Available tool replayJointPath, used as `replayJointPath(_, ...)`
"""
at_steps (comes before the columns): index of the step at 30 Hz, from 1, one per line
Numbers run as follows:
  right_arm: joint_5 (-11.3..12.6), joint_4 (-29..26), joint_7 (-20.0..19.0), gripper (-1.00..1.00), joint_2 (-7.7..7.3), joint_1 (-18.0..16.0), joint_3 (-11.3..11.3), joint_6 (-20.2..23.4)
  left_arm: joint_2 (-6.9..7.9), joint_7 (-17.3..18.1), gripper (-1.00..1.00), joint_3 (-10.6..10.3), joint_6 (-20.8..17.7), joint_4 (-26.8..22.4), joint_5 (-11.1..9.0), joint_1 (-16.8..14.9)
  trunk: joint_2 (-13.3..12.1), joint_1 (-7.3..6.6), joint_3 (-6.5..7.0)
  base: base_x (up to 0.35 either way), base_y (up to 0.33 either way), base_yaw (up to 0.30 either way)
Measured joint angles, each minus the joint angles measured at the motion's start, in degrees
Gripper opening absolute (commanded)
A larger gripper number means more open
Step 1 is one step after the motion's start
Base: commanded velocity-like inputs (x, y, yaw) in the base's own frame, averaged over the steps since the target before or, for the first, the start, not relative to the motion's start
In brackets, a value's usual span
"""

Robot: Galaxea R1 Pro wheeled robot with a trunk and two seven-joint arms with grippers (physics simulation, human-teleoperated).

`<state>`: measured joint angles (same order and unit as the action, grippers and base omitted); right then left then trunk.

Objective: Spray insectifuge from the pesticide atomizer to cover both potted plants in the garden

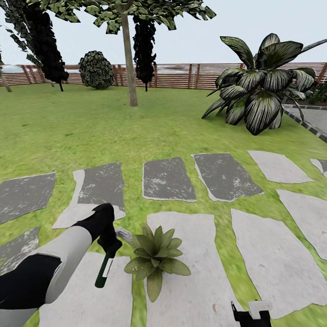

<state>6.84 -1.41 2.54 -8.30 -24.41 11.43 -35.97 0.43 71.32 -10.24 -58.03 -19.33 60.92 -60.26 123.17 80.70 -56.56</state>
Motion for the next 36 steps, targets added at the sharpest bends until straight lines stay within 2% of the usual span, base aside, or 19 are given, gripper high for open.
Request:
replayJointPath(5,0.0,-0.02,0.0,1.0,0.1,0.0,0.01,0.0,0.13,0.0,-1.0,-0.15,0.25,0.4,0.07,0.21,0.0,0.0,0.0,0.001,0.0,0.0)
replayJointPath(9,0.0,-0.02,0.0,1.0,0.24,0.0,0.0,0.0,0.97,0.0,-1.0,-0.24,0.36,0.68,0.09,0.55,0.0,-0.01,0.0,0.051,0.006,0.0)
replayJointPath(17,0.01,-0.02,0.0,1.0,0.29,0.0,-0.01,0.0,0.8,0.0,-1.0,-0.16,0.19,0.02,0.25,0.92,0.0,0.0,0.0,0.168,0.032,0.0)
replayJointPath(20,0.0,-0.02,0.0,1.0,0.29,0.0,-0.01,0.0,0.48,0.0,-1.0,-0.06,0.12,-0.06,0.2,0.54,0.0,0.0,0.0,0.007,0.001,0.0)
replayJointPath(24,0.0,-0.02,0.0,1.0,0.3,0.0,0.0,0.0,-1.1,-0.03,-1.0,-0.21,0.15,-0.17,0.13,0.26,0.0,0.0,0.0,0.0,0.0,0.0)
replayJointPath(26,0.0,-0.02,0.0,1.0,0.3,0.0,0.0,0.0,-1.17,-0.04,-1.0,-0.37,0.26,-0.11,0.26,0.28,0.0,0.0,0.0,0.0,0.0,0.0)
replayJointPath(30,0.0,-0.02,0.0,1.0,0.31,0.0,0.0,0.0,-0.59,-0.08,-1.0,-0.52,0.36,0.03,0.22,0.72,0.0,0.0,0.0,0.0,0.0,0.0)
replayJointPath(36,0.0,-0.02,0.0,1.0,0.3,0.0,0.01,0.0,1.5,-0.14,-1.0,-0.51,0.57,0.7,0.34,1.22,0.0,0.0,0.0,0.0,0.0,0.0)
